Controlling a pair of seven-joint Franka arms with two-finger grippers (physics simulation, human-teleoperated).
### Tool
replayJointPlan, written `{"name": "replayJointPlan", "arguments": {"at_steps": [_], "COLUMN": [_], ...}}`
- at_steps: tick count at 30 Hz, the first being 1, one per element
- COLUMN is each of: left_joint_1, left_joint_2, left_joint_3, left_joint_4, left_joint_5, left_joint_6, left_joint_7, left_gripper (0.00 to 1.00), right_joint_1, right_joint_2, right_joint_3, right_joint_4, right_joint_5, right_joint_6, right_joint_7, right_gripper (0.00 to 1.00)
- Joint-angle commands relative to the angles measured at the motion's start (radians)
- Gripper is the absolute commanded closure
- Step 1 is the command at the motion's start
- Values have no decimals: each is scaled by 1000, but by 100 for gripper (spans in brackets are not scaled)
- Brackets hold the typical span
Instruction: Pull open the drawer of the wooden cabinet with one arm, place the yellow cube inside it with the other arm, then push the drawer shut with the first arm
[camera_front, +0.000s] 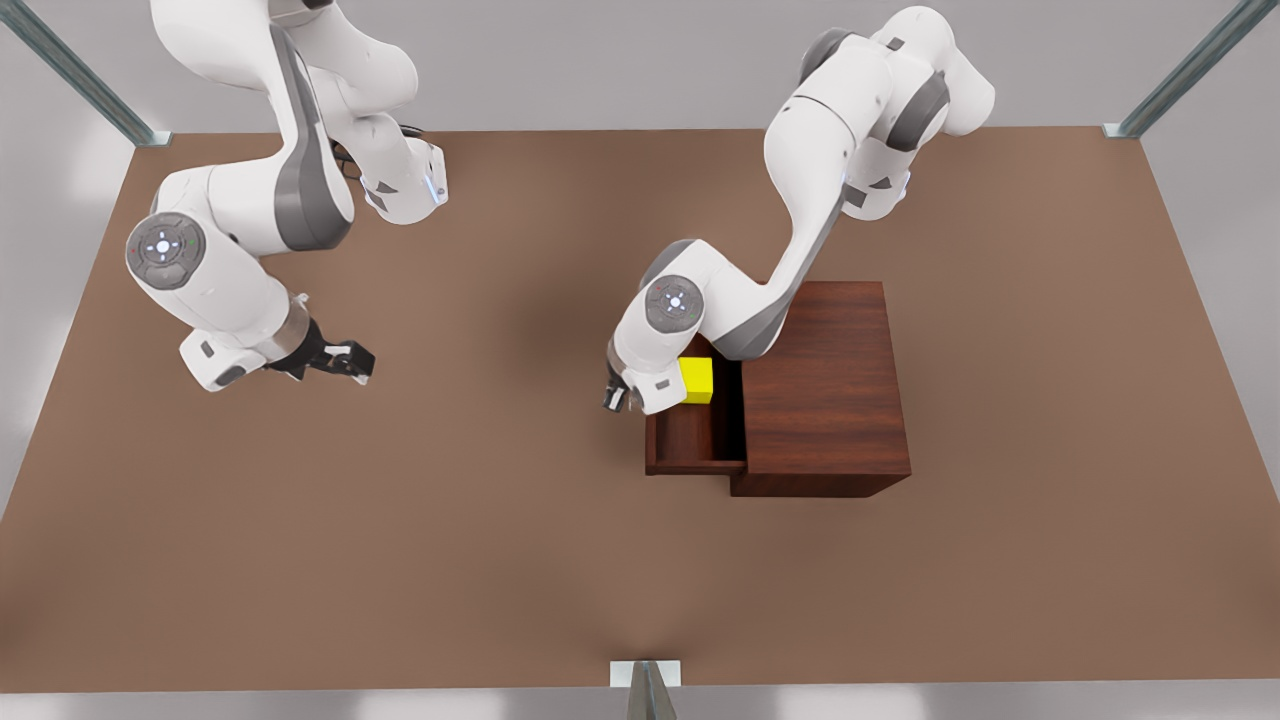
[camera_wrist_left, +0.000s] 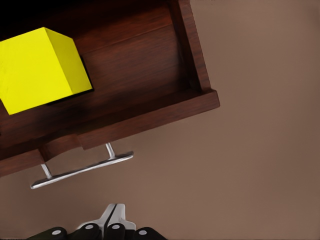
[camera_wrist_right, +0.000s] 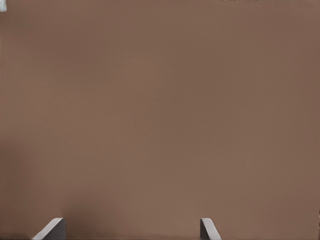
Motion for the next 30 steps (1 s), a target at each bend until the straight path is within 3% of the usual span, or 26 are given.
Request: {"name": "replayJointPlan", "arguments": {"at_steps": [1,12,25,30], "left_joint_1": [0,-21,-7,77], "left_joint_2": [-3,27,23,11], "left_joint_3": [0,-2,3,5], "left_joint_4": [-23,-69,-83,-83], "left_joint_5": [-2,1,52,97], "left_joint_6": [48,38,-149,-262], "left_joint_7": [-918,-710,-466,-299], "left_gripper": [79,79,79,79], "right_joint_1": [-4,-6,-6,-14], "right_joint_2": [0,0,-3,-10], "right_joint_3": [0,0,6,6], "right_joint_4": [2,-1,-3,-15], "right_joint_5": [4,4,-2,-7], "right_joint_6": [0,-1,-6,-15], "right_joint_7": [-316,-314,-299,-293], "right_gripper": [0,0,0,0]}}
